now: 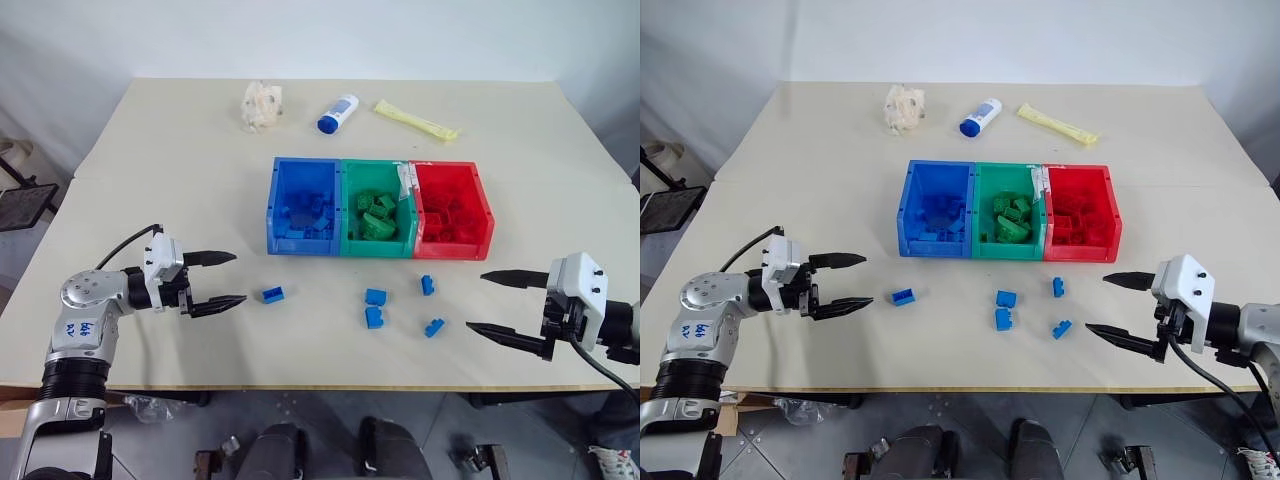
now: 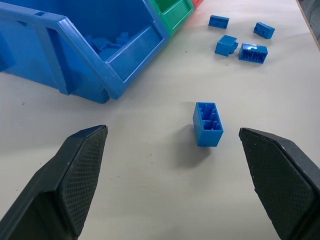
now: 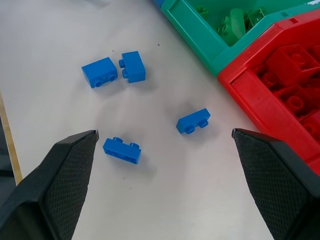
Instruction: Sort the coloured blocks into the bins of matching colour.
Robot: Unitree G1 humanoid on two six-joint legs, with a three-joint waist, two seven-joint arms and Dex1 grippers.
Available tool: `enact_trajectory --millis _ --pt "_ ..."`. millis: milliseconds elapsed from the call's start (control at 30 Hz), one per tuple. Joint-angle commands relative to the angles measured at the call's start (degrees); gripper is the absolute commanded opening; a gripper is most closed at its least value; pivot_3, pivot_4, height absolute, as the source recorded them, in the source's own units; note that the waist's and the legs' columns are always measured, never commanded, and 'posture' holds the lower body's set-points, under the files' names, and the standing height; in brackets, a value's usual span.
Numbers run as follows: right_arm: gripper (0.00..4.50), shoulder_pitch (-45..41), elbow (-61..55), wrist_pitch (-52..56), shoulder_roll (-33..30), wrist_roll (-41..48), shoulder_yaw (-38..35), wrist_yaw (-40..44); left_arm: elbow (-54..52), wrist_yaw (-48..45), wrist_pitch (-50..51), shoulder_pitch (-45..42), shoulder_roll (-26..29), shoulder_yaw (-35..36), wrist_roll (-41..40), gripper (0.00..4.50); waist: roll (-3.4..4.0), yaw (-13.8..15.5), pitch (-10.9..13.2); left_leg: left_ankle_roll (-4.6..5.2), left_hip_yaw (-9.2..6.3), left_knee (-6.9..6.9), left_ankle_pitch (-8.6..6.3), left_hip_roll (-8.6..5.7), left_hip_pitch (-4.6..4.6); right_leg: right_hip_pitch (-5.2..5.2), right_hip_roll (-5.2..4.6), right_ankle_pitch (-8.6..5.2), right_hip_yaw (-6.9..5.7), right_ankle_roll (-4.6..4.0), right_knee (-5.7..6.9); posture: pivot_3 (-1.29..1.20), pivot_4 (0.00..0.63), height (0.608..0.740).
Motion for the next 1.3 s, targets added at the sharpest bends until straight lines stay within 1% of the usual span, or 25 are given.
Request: enact_trajectory --millis 33,133,267,333,433,567,700,800,933,1067,1100,1200,1300 --pt "4.50 -0.2 -0.2 -0.8 -0.8 0.3 -2.2 -0.3 -1.8 -0.6 0.1 -0.2 0.7 0.2 -0.6 4.47 0.00 0.0 0.0 0.00 0.00 0.00 0.00 0.00 0.00 0.00 0.00 0.00 0.00 0.00 0.00 0.00 0.150 0.740" --pt "4.50 -0.5 0.0 -0.5 -0.8 0.2 -2.0 -0.9 -2.2 0.8 0.8 -0.4 0.4 0.2 -0.3 4.47 0.00 0.0 0.0 0.00 0.00 0.00 0.00 0.00 0.00 0.00 0.00 0.00 0.00 0.00 0.00 0.00 0.150 0.740" --pt "4.50 -0.6 -0.4 1.9 -1.2 -0.9 -0.9 -3.4 -3.8 2.0 6.3 -2.0 -0.6 0.6 -2.9 4.47 0.00 0.1 0.0 0.00 -0.02 0.01 0.00 0.00 -0.01 0.01 -0.01 0.00 -0.01 0.00 0.01 0.00 0.150 0.740" --pt "4.50 0.8 -0.3 4.5 -2.8 -2.8 -1.0 -4.7 -4.9 1.7 7.4 -2.0 -0.6 0.0 -3.0 4.47 0.00 0.0 0.0 0.00 -0.02 0.02 0.00 -0.01 -0.01 0.01 -0.01 0.00 0.00 0.00 0.01 0.00 0.150 0.740" --pt "4.50 5.5 -0.1 7.0 -4.3 -1.8 -6.7 -2.8 -5.8 -1.7 6.0 -1.9 -0.8 -1.1 -3.1 4.47 0.00 0.2 0.0 0.00 -0.03 0.01 0.00 -0.01 -0.02 0.00 -0.02 0.00 -0.02 0.00 0.01 0.00 0.150 0.740" --pt "4.50 11.1 -1.3 7.2 -4.5 -1.6 -13.2 -0.6 -5.4 -4.0 5.3 -2.2 -1.0 -1.7 -3.2 4.47 0.00 0.1 0.0 0.00 -0.01 0.01 0.00 -0.02 -0.04 0.03 0.01 0.00 -0.03 0.00 -0.02 0.00 0.150 0.740" --pt "4.50 17.4 -2.6 8.2 -4.6 -2.1 -21.5 2.2 -3.0 -7.2 3.1 -3.4 -1.6 -2.5 -2.8 4.47 0.00 0.2 0.0 0.00 0.02 0.01 0.00 0.00 -0.01 0.03 0.02 0.00 0.00 0.00 -0.02 0.00 0.150 0.740" --pt "4.50 18.9 -3.3 8.7 -4.5 -1.8 -23.6 2.7 -2.0 -8.6 2.2 -4.1 -2.1 -2.7 -3.0 4.47 -0.01 0.1 0.0 0.01 0.03 0.01 -0.01 0.00 0.00 0.03 0.01 0.00 0.03 0.00 -0.03 0.00 0.150 0.740" --pt "4.50 18.1 -5.8 10.3 -4.5 -0.8 -21.4 2.1 -1.3 -9.4 1.6 -4.4 -2.5 -2.7 -2.9 4.47 -0.01 0.0 0.0 0.00 0.01 0.00 -0.01 0.04 0.01 0.02 -0.01 0.00 0.05 0.00 -0.02 0.00 0.150 0.740" --pt "4.50 12.7 -7.7 12.1 -4.8 0.5 -13.8 0.3 -3.3 -9.7 2.0 -2.9 -2.3 -2.6 -3.3 4.47 -0.02 -0.2 0.0 -0.01 0.03 0.01 -0.02 0.04 0.02 0.01 -0.04 0.00 0.08 -0.01 -0.03 0.00 0.150 0.740" --pt "4.50 12.2 -7.5 12.0 -4.7 0.4 -13.0 0.4 -4.6 -9.4 2.4 -2.1 -2.4 -2.7 -3.5 4.47 -0.02 -0.2 0.0 -0.01 0.01 0.01 -0.02 0.05 0.02 0.01 -0.05 0.00 0.07 -0.01 -0.02 0.00 0.150 0.740" --pt "4.50 4.8 -5.4 12.2 -4.3 -1.1 -3.6 -1.5 -8.3 -8.9 4.0 0.0 -2.5 -2.7 -4.5 4.47 -0.03 -0.2 0.0 -0.01 -0.02 0.02 -0.02 0.06 0.02 0.01 -0.11 0.00 0.07 -0.01 -0.02 0.00 0.150 0.740" --pt "4.50 -0.4 -3.2 12.4 -3.2 -2.2 2.8 -2.9 -11.4 -8.6 5.7 2.0 -2.1 -2.3 -5.6 4.47 -0.03 -0.1 0.0 -0.01 -0.07 0.08 -0.02 0.05 -0.04 0.01 -0.19 0.01 0.07 -0.01 -0.06 0.00 0.150 0.740"
